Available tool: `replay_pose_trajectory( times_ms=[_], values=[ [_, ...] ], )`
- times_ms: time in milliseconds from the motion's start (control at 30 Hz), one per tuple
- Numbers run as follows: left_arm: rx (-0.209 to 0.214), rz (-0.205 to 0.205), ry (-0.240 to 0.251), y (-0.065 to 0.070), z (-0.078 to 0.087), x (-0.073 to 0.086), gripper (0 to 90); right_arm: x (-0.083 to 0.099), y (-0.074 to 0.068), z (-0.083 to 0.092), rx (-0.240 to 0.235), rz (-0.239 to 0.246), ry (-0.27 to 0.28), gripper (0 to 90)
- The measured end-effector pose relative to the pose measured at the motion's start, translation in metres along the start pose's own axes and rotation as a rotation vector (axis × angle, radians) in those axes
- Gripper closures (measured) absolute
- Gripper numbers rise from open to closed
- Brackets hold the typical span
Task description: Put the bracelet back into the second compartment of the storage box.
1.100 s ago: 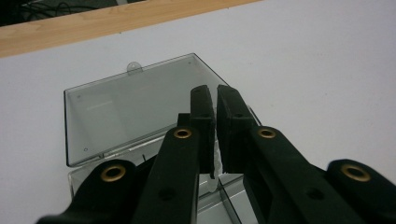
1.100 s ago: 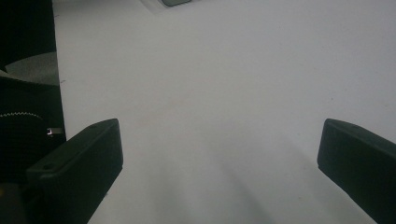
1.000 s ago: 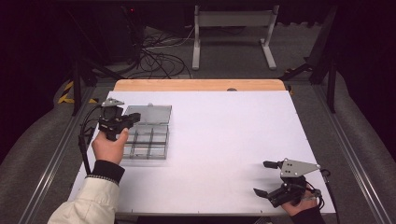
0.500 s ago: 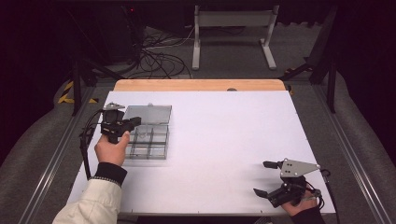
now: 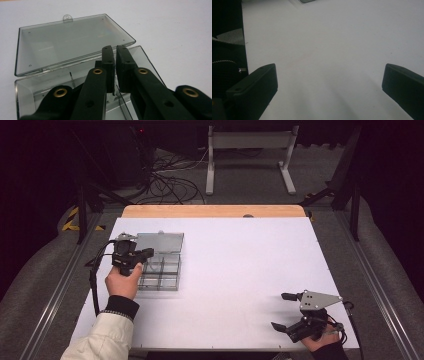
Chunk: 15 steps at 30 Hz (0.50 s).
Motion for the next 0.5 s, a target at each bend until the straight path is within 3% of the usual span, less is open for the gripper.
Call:
replay_pose_trajectory(
  times_ms=[267,500],
  values=[
    [-0.015,-0.023,-0.021,0.0060,-0.0087,0.0001,85.5,0.0001,-0.0002,-0.0002,-0.001,0.001,0.000,0.5],
    [-0.029,-0.009,-0.027,0.0022,-0.0113,0.0012,85.4,0.0000,0.0000,-0.0006,-0.001,-0.001,-0.004,0.5]
  ],
)
Point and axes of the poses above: each handheld gripper's, and its own axes: z roughly backward along the jaws, x roughly out of its underside, y roughly to its right, the point moved 2 cm from there along -z, roughly forward along the jaws, and after that the axes turned 10 degrees about -y, right-handed, at the moved point
